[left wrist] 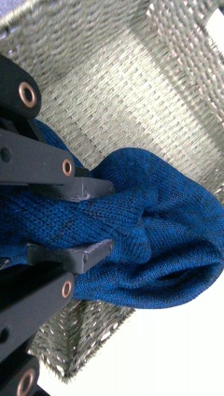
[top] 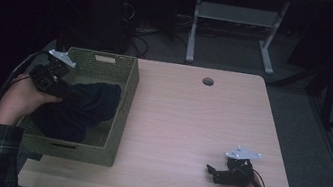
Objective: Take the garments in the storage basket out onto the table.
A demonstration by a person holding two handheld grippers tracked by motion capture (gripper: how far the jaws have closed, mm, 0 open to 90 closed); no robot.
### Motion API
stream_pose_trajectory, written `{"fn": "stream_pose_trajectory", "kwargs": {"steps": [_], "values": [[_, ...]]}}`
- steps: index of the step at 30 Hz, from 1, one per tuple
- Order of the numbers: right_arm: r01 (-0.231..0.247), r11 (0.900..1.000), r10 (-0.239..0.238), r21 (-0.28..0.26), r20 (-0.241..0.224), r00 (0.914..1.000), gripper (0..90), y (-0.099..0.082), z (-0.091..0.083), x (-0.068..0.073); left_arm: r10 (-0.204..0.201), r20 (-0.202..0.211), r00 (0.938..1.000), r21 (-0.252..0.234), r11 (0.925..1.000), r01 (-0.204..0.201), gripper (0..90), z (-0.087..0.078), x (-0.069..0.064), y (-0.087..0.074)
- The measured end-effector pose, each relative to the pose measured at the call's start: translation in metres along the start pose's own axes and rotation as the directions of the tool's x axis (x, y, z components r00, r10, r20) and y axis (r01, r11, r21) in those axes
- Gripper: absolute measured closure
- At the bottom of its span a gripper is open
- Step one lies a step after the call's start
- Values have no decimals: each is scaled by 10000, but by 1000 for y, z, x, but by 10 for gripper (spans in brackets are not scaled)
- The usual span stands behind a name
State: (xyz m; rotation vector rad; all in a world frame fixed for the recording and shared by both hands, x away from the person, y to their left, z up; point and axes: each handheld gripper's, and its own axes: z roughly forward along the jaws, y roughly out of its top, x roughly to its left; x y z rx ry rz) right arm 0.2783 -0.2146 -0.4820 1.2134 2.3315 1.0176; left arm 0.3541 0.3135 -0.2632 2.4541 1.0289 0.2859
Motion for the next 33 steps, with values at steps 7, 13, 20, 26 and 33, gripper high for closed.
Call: {"fn": "stream_pose_trajectory", "kwargs": {"steps": [7, 13, 20, 26, 33], "values": [[3, 10000, -3, -3, 1, 10000, 101, 0, 0, 0, 202, -96, 9997, -157, 9997, -204, 740, -20, -2, 12], [2, 10000, -2, 1, 1, 10000, 101, 0, 0, 0, 266, -124, 9996, -306, 9992, -270, 741, -32, -3, 18], [4, 10000, -4, 2, 2, 10000, 101, 0, 0, 0, 421, -18, 9991, -464, 9980, -422, 744, -40, -7, 28], [5, 10000, -5, 3, 1, 10000, 102, 0, 0, 0, 590, 45, 9982, -690, 9959, -585, 747, -43, -13, 39], [6, 10000, -6, 2, 3, 10000, 101, 0, 0, 0, 846, 141, 9963, -937, 9921, -829, 754, -46, -22, 53]]}}
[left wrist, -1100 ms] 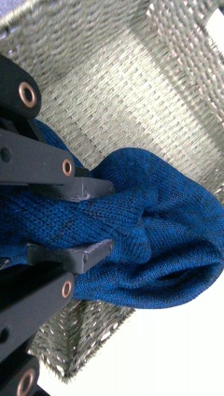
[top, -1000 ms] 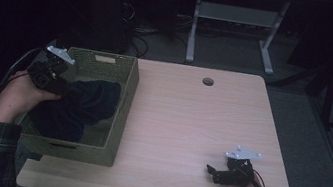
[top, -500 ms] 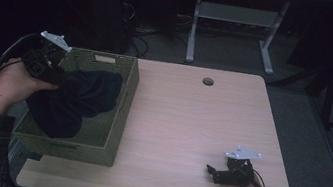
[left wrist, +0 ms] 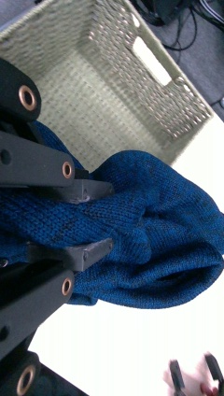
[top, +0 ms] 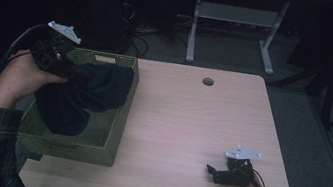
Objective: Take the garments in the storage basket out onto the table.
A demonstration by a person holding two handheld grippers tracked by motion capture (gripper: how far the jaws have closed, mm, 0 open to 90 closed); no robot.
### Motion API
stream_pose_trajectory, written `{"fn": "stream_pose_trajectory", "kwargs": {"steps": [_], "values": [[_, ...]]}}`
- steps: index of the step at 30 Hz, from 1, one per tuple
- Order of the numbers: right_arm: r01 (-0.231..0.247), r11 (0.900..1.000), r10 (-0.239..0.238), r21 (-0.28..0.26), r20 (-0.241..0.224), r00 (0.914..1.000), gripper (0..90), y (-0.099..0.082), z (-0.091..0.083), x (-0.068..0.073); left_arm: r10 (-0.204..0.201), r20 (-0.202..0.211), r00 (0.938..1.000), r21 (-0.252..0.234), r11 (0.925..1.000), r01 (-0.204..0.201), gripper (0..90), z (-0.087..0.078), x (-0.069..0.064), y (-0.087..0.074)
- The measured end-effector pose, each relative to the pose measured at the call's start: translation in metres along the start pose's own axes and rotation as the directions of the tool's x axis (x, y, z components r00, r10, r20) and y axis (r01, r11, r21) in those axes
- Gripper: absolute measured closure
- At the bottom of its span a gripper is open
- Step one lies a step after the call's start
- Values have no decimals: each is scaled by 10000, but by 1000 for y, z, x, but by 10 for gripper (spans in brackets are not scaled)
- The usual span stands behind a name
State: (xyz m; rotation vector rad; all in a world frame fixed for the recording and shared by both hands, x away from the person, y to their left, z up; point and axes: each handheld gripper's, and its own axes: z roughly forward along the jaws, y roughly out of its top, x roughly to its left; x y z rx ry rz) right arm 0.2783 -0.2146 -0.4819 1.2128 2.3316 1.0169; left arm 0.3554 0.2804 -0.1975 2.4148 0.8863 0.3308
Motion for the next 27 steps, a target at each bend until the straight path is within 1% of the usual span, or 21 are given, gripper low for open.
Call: {"fn": "stream_pose_trajectory", "kwargs": {"steps": [5, 9, 12, 13, 20, 27], "values": [[-4, 10000, 4, 1, -3, 10000, 101, 0, 0, 0, 191, 184, 9996, -192, 9996, -187, 754, 1, -7, 11], [-2, 10000, 2, 1, -3, 10000, 101, 0, 0, 0, 359, 267, 9990, -250, 9991, -352, 754, 4, -12, 20], [2, 10000, -2, -1, -1, 10000, 102, 0, 0, 0, 459, 364, 9983, -383, 9983, -445, 755, 8, -17, 29], [2, 10000, -2, 3, -3, 10000, 101, 0, 0, 0, 551, 411, 9976, -382, 9978, -535, 754, 9, -18, 31], [-3, 10000, 3, 1, -2, 10000, 101, 0, 0, 0, 814, 634, 9947, -557, 9954, -779, 754, 19, -28, 48], [6, 10000, -6, -2, 0, 10000, 101, 0, 0, 0, 1068, 897, 9902, -682, 9926, -1009, 754, 31, -39, 62]]}}
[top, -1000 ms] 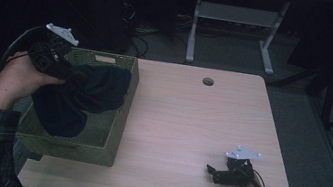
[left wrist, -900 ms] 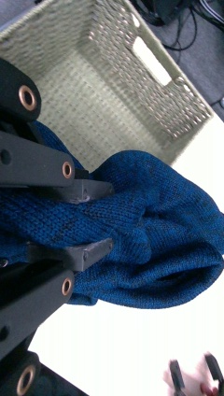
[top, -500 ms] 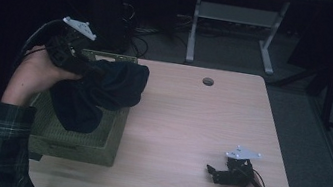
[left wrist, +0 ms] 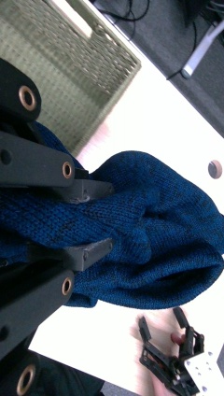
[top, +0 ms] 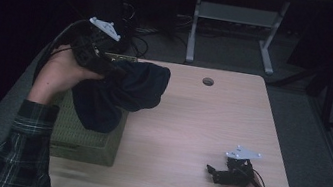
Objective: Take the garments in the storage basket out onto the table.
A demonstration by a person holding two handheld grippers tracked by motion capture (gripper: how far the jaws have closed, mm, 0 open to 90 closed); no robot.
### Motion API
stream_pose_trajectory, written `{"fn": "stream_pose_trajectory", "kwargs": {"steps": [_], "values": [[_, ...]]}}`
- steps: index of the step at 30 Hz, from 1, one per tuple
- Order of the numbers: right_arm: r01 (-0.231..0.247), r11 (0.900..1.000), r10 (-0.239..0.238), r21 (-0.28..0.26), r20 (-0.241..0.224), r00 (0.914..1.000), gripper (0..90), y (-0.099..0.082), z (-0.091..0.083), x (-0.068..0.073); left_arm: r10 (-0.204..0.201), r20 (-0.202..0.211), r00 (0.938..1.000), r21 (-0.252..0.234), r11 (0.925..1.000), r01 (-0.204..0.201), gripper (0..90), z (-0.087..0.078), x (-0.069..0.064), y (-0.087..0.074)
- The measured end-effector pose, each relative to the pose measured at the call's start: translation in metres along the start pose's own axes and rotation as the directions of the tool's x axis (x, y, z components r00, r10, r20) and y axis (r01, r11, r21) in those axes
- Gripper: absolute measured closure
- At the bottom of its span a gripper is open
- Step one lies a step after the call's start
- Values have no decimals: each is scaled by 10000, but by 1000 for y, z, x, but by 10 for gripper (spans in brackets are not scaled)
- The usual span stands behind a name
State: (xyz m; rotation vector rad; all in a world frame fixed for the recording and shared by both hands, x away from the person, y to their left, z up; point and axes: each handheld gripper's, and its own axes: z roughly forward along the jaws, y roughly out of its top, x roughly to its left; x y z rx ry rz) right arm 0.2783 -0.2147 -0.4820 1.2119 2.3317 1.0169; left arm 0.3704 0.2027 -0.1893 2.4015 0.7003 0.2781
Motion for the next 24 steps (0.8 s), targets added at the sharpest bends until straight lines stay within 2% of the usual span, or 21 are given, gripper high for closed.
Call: {"fn": "stream_pose_trajectory", "kwargs": {"steps": [12, 24], "values": [[-14, 10000, 14, 19, -3, 10000, 101, 0, 0, 0, 410, 405, 9983, 87, 9991, -414, 754, 27, -12, 25], [-17, 10000, 17, 24, -6, 10000, 101, 0, 0, 0, 766, 831, 9936, 247, 9966, -789, 754, 58, -25, 45]]}}
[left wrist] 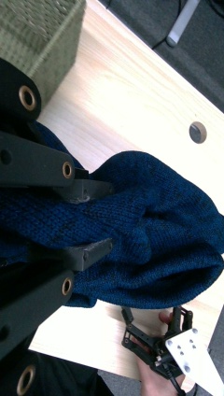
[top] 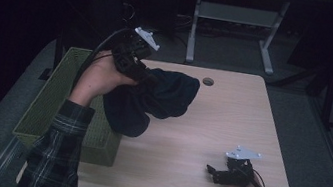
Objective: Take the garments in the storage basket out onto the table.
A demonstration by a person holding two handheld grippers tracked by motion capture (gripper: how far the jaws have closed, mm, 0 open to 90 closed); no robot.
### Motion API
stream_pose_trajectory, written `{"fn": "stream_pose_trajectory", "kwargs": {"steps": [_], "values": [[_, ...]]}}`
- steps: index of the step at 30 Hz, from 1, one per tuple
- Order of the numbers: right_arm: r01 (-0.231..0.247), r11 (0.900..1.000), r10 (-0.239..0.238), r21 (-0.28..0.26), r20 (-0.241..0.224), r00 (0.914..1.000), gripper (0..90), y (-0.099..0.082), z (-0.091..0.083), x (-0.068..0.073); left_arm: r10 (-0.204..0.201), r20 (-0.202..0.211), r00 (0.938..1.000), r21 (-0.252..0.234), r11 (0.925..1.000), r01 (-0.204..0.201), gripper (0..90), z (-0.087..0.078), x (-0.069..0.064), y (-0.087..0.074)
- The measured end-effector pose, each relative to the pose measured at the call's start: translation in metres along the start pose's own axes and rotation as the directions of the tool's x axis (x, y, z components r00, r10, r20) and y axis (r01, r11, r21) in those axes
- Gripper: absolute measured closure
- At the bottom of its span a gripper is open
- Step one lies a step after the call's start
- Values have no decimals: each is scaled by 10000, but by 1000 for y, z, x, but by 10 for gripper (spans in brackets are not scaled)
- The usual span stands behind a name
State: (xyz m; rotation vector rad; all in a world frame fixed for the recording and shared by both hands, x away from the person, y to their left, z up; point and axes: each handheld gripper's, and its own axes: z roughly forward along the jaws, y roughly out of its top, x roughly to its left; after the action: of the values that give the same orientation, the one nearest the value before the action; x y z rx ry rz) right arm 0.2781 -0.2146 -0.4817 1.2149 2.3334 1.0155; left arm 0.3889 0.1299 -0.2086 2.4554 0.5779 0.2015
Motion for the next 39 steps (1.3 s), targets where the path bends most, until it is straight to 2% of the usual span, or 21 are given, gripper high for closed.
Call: {"fn": "stream_pose_trajectory", "kwargs": {"steps": [13, 24, 30, 39], "values": [[37, 10000, -37, -16, 10, 10000, 101, 0, 0, 0, 228, 354, 9991, -71, 9997, -226, 755, 36, -11, 22], [38, 10000, -37, -17, 12, 10000, 101, 0, 0, 0, 227, 788, 9966, -70, 9997, -223, 755, 71, -21, 34], [35, 10000, -35, -14, 8, 10000, 101, 0, 0, 0, 318, 814, 9962, -59, 9995, -314, 755, 91, -27, 38], [31, 10000, -31, -27, -5, 10000, 101, 0, 0, 0, 195, 777, 9968, 33, 9998, -198, 754, 127, -37, 38]]}}
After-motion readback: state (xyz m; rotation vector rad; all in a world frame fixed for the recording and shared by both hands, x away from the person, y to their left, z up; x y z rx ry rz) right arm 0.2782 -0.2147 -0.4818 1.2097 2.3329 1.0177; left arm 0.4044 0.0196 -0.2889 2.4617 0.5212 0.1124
